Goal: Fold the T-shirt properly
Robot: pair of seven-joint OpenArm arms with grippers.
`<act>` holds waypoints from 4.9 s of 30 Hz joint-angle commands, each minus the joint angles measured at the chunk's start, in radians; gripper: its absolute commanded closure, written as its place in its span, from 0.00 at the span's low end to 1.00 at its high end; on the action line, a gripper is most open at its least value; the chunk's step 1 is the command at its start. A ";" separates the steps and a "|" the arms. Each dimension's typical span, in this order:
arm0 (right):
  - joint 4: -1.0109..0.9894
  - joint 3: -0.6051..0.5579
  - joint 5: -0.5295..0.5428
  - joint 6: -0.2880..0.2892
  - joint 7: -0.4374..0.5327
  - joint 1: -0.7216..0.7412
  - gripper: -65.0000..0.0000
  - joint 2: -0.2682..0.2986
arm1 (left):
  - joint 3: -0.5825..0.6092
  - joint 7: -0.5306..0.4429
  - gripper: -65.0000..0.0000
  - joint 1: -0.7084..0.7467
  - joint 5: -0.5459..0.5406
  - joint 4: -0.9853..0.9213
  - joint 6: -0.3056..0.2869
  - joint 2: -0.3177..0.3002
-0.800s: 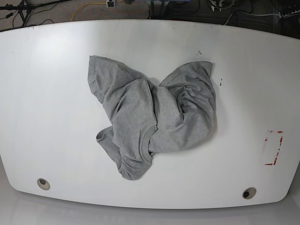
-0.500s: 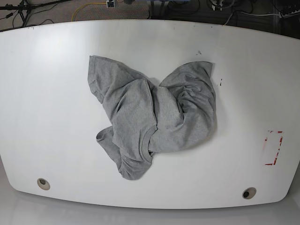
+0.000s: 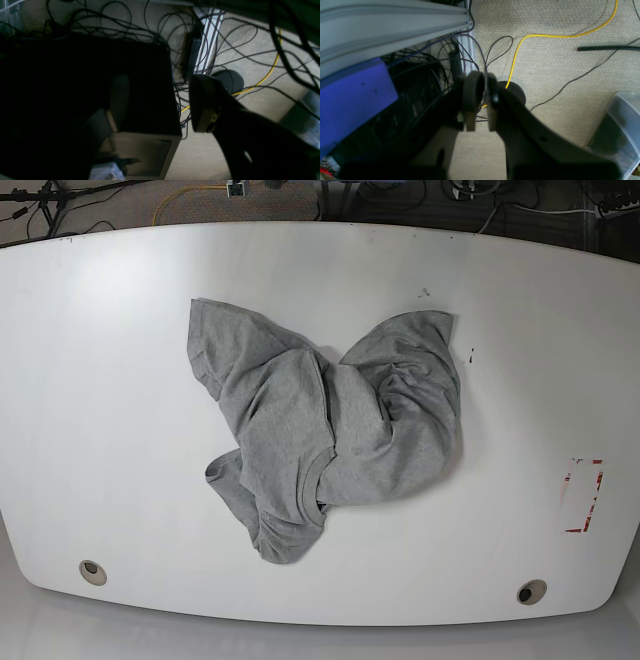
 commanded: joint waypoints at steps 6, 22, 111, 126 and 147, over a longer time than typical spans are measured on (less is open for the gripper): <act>0.007 0.000 0.001 -0.002 0.006 -0.014 0.91 0.002 | -0.003 -0.006 0.45 0.008 -0.002 0.001 0.003 -0.003; 0.013 0.000 0.002 -0.003 0.007 -0.016 0.91 0.001 | -0.002 -0.003 0.46 0.000 -0.001 -0.003 0.000 -0.001; 0.483 0.000 0.016 -0.003 0.023 -0.344 0.90 -0.050 | -0.008 -0.021 0.48 0.420 -0.013 0.666 -0.004 -0.075; 0.670 -0.006 0.105 0.000 0.020 -0.506 0.90 -0.048 | -0.090 -0.015 0.48 0.659 -0.013 1.005 -0.004 -0.087; 1.082 -0.008 0.109 0.002 0.019 -0.794 0.90 -0.082 | -0.194 -0.015 0.48 1.018 -0.013 1.517 -0.004 -0.085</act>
